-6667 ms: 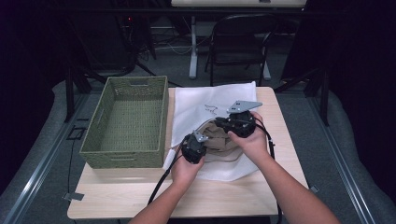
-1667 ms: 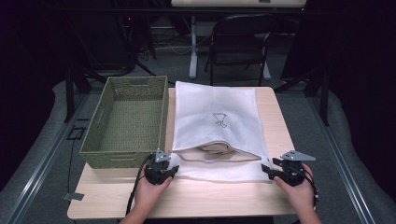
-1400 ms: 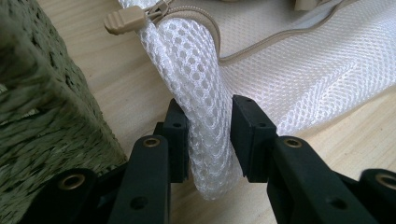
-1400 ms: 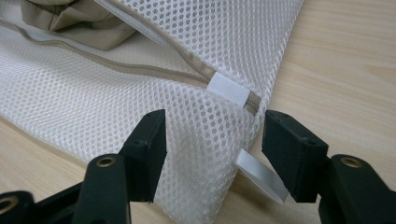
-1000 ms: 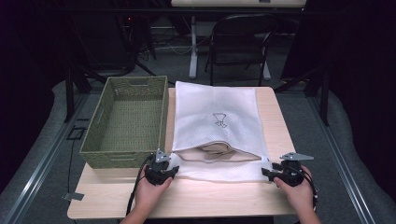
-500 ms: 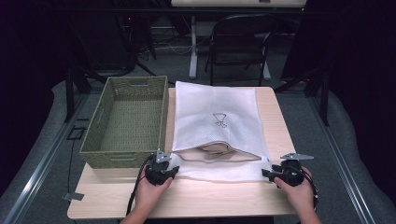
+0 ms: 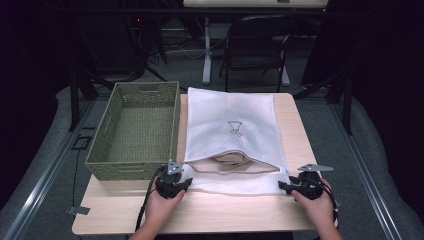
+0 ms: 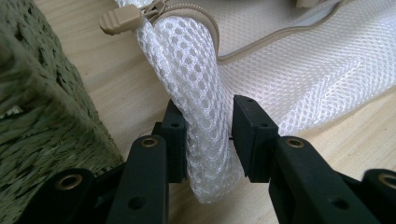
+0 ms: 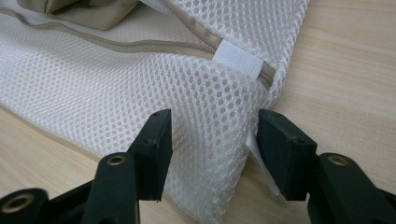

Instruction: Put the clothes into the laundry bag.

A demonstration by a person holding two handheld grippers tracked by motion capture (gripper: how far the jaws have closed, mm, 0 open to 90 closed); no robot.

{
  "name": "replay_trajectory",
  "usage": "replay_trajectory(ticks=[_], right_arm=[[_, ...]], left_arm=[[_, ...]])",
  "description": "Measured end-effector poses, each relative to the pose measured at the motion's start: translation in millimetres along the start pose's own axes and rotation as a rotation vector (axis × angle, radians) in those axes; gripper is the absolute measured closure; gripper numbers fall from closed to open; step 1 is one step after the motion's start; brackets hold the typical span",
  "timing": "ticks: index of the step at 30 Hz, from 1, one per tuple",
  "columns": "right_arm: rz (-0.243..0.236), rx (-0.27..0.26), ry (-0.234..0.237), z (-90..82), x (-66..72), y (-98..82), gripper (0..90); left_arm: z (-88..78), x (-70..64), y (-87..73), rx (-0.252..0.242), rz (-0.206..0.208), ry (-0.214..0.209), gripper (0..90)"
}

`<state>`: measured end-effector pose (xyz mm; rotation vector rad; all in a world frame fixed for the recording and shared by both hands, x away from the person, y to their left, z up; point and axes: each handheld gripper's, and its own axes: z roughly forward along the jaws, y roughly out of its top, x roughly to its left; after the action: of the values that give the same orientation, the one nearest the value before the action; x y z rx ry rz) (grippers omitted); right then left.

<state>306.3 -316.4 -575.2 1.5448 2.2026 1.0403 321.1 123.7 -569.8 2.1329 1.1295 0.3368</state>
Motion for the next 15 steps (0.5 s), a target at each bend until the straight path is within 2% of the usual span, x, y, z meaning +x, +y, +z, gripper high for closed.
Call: replay_trajectory(ticks=[8,15], right_arm=[[-0.064,0.001,-0.028,2.1,5.1,0.1,58.8],[-0.070,-0.002,-0.017,3.6,7.0,0.5,70.9]], left_arm=[[1.6,0.0,-0.3,0.004,0.002,-0.002,69.2],[1.6,-0.1,-0.3,0.001,0.004,-0.001,70.6]])
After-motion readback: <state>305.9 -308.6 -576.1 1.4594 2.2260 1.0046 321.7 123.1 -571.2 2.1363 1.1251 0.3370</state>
